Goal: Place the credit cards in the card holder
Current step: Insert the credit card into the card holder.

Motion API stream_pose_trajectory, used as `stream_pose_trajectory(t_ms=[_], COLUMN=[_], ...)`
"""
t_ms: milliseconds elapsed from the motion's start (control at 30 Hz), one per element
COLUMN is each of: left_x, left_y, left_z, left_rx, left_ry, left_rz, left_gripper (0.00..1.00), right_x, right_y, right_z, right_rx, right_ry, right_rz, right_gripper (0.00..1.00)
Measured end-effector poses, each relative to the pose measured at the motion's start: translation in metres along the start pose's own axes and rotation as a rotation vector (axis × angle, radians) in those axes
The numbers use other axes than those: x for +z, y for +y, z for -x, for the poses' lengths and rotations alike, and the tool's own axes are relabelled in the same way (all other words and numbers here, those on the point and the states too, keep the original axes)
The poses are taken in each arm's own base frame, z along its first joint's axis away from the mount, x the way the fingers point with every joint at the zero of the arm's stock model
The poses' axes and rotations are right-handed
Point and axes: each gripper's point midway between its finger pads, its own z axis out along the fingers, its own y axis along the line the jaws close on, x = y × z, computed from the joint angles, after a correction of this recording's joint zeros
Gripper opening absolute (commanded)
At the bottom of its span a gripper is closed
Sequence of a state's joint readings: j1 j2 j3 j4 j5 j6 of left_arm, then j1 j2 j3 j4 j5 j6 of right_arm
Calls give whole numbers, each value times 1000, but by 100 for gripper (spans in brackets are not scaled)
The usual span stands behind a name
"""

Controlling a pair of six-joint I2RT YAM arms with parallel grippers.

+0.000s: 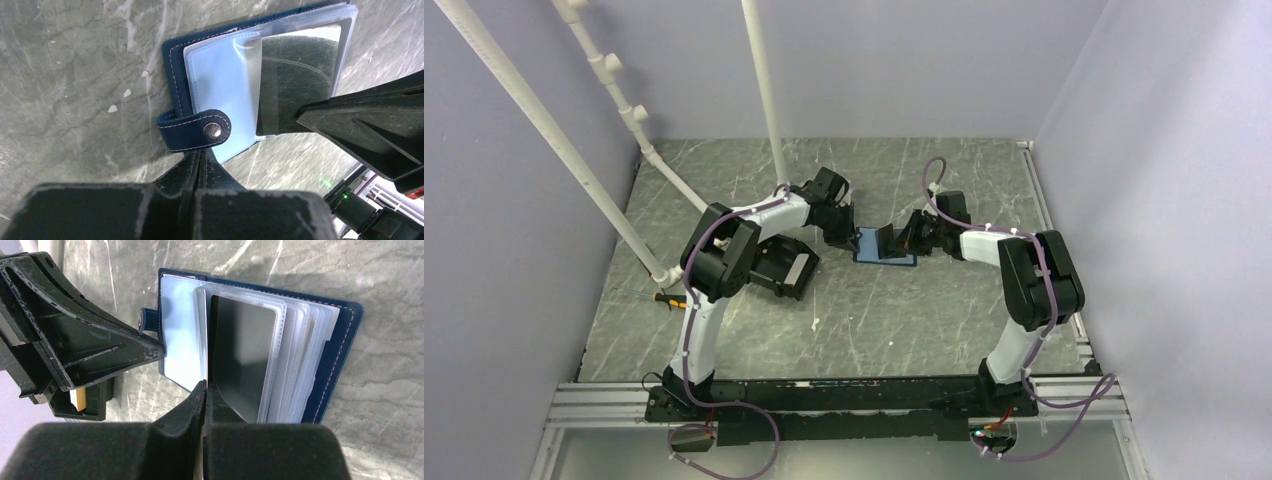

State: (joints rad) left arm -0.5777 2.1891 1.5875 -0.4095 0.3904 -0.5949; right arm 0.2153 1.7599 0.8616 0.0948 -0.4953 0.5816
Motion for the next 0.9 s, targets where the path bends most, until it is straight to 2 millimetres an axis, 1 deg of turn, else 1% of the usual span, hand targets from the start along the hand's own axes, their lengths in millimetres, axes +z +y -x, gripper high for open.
stream_pose_trajectory(t_ms=[133,333,400,467,533,600,733,900], left_x=[0,0,0,0,0,0,0,0], left_y=[-1,-1,-1,-1,-1,-1,-1,-1], left_z=[0,0,0,0,0,0,0,0], left_rx=[0,0,0,0,1,1,2,2], left_ry=[1,1,1,1,1,1,0,0], left_rz=[-3,-4,-4,-4,-4,-4,-6,-6], left_gripper=[0,0,0,0,0,0,0,0], right_x=[3,7,8,8,7,3,-9,-19], right_y=[2,3,4,5,5,5,2,-3], right_z=[1,-5,-7,-8,-7,-7,-8,-8], right_rx=[5,34,37,28,2,-34,-109,-164], right_ry=[-14,-45,-52,-54,-52,-48,-24,8], right_rz=[15,41,46,41,25,3,-65,-127], right_gripper=[0,0,6,17,25,30,38,39])
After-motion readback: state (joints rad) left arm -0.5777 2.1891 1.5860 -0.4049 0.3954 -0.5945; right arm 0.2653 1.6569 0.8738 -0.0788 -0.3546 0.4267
